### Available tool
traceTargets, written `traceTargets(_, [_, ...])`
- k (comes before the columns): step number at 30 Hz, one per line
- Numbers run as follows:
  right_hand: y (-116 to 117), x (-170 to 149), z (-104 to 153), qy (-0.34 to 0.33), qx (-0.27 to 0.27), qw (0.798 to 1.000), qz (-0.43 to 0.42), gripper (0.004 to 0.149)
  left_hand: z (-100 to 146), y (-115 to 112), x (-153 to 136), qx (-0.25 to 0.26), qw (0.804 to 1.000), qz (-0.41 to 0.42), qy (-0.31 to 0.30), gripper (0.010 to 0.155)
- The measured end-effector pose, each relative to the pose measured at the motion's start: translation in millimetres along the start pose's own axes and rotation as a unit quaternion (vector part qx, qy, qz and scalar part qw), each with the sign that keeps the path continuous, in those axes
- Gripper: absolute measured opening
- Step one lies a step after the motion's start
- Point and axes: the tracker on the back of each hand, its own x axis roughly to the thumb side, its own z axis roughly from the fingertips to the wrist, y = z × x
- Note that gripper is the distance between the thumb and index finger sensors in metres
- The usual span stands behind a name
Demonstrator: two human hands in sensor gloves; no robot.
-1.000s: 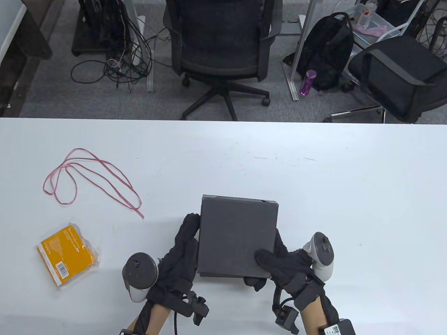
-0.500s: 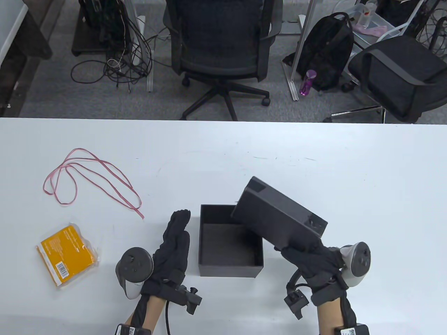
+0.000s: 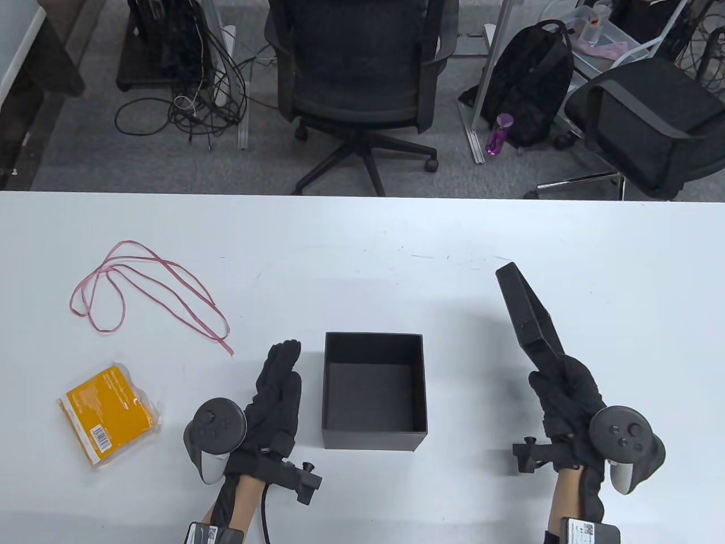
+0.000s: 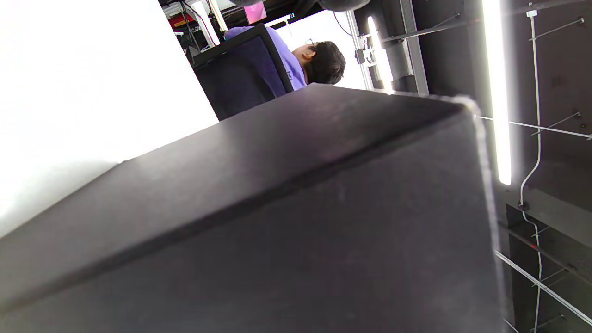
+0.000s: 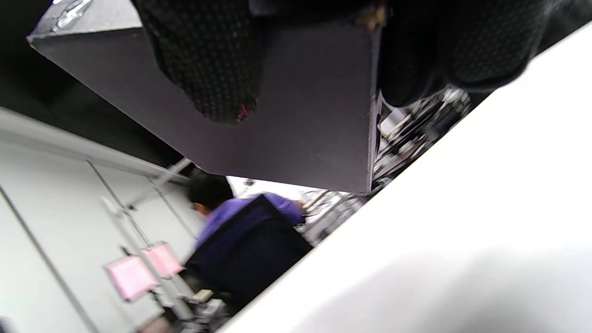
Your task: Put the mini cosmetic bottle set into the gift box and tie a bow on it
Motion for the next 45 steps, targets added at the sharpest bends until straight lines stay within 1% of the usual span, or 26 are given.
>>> traceTargets(2, [2, -5, 0, 0.014, -0.003, 0.997, 0.077, 0.045, 0, 0, -2, 0.0, 1.0, -0.005, 0.004, 0.063])
traceTargets(4, [5, -6, 1, 0.018, -0.003, 0.991, 0.131, 0.045, 0, 0, -3, 0.0, 1.0, -0.007, 0.006, 0.063])
traceTargets(5, [9, -7, 1, 0.019, 0.003, 0.984, 0.178, 0.045, 0, 0, -4, 0.001, 1.0, -0.009, 0.007, 0.063])
traceTargets(8, [20, -9, 2, 0.016, 0.031, 0.969, 0.246, 0.045, -1, 1, -5, 0.002, 1.0, -0.012, 0.011, 0.063])
traceTargets(12, [33, -4, 3, -0.006, 0.054, 0.951, 0.306, 0.045, -1, 2, -6, 0.003, 1.0, -0.017, 0.016, 0.063])
traceTargets(15, [44, 0, 3, -0.016, 0.105, 0.929, 0.355, 0.047, -1, 2, -6, 0.004, 1.0, -0.02, 0.021, 0.064])
traceTargets(16, [47, 1, 3, -0.015, 0.119, 0.924, 0.363, 0.048, -1, 2, -7, 0.004, 0.999, -0.022, 0.023, 0.066])
traceTargets(20, [53, 0, 3, -0.001, 0.157, 0.919, 0.362, 0.047, -1, 1, -10, 0.004, 0.999, -0.03, 0.03, 0.066])
traceTargets(22, [55, -2, 3, 0.002, 0.172, 0.917, 0.36, 0.043, -1, 1, -11, 0.005, 0.999, -0.033, 0.032, 0.066])
traceTargets(23, [57, -4, 2, 0.009, 0.189, 0.916, 0.353, 0.039, -1, 2, -11, 0.005, 0.999, -0.033, 0.033, 0.066])
traceTargets(25, [61, -8, 3, 0.022, 0.211, 0.914, 0.345, 0.038, -1, 2, -11, 0.006, 0.999, -0.033, 0.035, 0.067])
traceTargets(26, [63, -10, 3, 0.026, 0.219, 0.91, 0.351, 0.038, -1, 2, -11, 0.006, 0.999, -0.033, 0.036, 0.067])
traceTargets(27, [63, -10, 3, 0.027, 0.222, 0.907, 0.356, 0.038, -1, 2, -11, 0.006, 0.999, -0.034, 0.036, 0.067])
traceTargets(28, [63, -10, 3, 0.025, 0.219, 0.908, 0.357, 0.038, -2, 2, -11, 0.006, 0.999, -0.034, 0.037, 0.067])
traceTargets(32, [63, -11, 3, 0.033, 0.233, 0.907, 0.349, 0.039, -2, 3, -12, 0.006, 0.999, -0.034, 0.038, 0.068])
traceTargets(35, [62, -6, 3, 0.038, 0.248, 0.906, 0.341, 0.046, -2, 4, -12, 0.004, 0.999, -0.038, 0.039, 0.068])
traceTargets(38, [60, 5, 4, 0.02, 0.23, 0.91, 0.345, 0.053, -4, 8, -10, 0.003, 0.998, -0.055, 0.035, 0.069])
traceTargets(40, [57, 17, 6, 0.0, 0.2, 0.914, 0.354, 0.057, -5, 16, -7, 0.013, 0.995, -0.098, 0.029, 0.07])
traceTargets(41, [56, 25, 7, -0.009, 0.174, 0.914, 0.365, 0.058, -6, 21, -6, 0.021, 0.991, -0.126, 0.026, 0.07])
traceTargets(43, [54, 37, 10, -0.042, 0.15, 0.912, 0.381, 0.06, -7, 33, -4, 0.045, 0.98, -0.191, 0.034, 0.071])
traceTargets(44, [54, 46, 12, -0.063, 0.14, 0.915, 0.374, 0.06, -8, 42, -3, 0.058, 0.968, -0.24, 0.045, 0.072])
traceTargets(45, [54, 49, 13, -0.07, 0.136, 0.918, 0.367, 0.06, -9, 47, -3, 0.065, 0.96, -0.268, 0.051, 0.072])
